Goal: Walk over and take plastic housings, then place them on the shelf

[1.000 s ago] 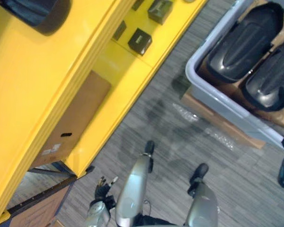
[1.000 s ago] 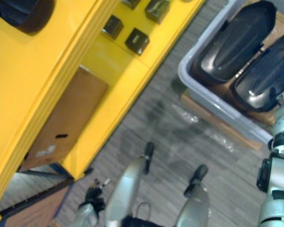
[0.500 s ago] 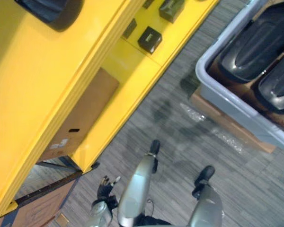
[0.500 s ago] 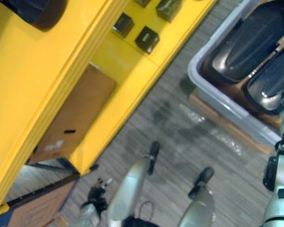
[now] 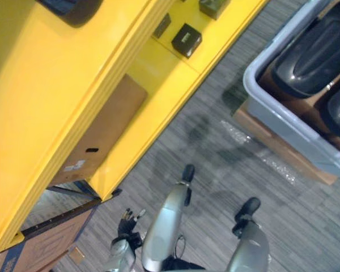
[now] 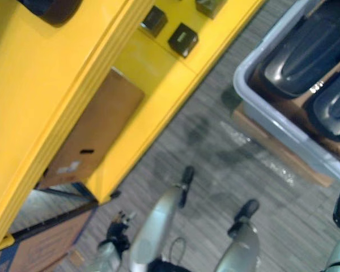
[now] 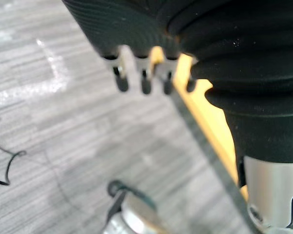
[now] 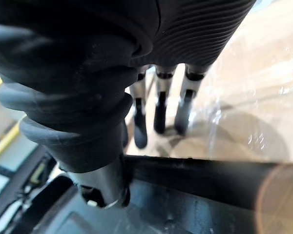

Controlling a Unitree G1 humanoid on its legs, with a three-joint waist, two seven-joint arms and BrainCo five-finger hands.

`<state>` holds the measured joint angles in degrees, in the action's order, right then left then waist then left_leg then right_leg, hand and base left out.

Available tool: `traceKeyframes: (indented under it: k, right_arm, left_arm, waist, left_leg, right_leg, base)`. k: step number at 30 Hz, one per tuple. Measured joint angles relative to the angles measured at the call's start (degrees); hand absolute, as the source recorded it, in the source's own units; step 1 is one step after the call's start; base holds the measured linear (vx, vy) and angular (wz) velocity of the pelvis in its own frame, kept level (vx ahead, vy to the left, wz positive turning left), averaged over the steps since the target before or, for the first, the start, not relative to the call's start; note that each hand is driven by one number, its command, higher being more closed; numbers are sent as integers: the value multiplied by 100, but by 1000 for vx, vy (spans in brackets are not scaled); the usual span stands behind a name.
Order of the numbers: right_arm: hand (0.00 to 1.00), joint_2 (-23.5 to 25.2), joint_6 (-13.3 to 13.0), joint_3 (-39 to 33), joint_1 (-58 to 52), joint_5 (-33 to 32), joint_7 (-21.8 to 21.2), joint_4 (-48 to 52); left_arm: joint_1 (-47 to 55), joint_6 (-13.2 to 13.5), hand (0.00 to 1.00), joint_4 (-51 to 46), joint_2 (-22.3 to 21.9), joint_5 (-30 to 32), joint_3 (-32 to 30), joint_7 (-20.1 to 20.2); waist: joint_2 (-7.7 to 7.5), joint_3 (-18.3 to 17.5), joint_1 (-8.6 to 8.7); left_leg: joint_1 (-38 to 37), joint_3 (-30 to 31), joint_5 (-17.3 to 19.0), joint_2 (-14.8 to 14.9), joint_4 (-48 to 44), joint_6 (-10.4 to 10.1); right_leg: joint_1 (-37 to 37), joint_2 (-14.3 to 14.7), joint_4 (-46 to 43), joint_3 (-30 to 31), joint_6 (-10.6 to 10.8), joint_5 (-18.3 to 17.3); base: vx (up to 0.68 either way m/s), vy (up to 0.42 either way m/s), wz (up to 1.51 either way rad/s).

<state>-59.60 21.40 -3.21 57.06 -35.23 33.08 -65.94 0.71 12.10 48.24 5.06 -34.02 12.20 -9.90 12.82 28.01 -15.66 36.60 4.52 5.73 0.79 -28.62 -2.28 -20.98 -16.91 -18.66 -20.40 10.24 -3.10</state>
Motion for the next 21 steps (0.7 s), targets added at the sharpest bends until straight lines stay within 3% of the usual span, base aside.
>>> traceKeyframes:
  k: [3, 14, 17, 21]
  right_arm:
    - [100, -6, 141, 3, -16, -4, -62, 0]
    - [100, 61, 212, -4, -194, 4, -228, 40]
    - [100, 153, 125, -4, -258, 127, -279, 60]
    - [100, 560, -245, -7, -455, 582, -330, 92]
  left_arm:
    - [0, -1, 0, -45, -7, -171, -3, 1]
    - [0, 31, 0, -234, -63, -203, -84, 0]
    - [2, 128, 0, -253, -63, -199, -89, -59]
    - [9, 360, 0, -412, -67, -204, -99, -285]
  waist:
    - [0, 0, 0]
    - [-9, -4, -64]
    - [-77, -44, -61]
    - [-258, -205, -17]
  left_leg:
    - [39, 12, 0, 5, -23, 0]
    - [246, 101, -21, 35, -194, 10]
    - [262, 91, -44, 44, -188, 8]
    - [258, 85, -56, 69, -198, -3]
  right_leg:
    - [-21, 5, -15, -13, -1, -1]
    - [-130, 17, -195, -135, -36, -27]
    - [-156, 18, -203, -135, -29, -21]
    - [-155, 40, -180, -132, -29, -5]
  base:
    - [0, 0, 0]
    - [-43, -7, 3]
    - [0, 0, 0]
    - [0, 0, 0]
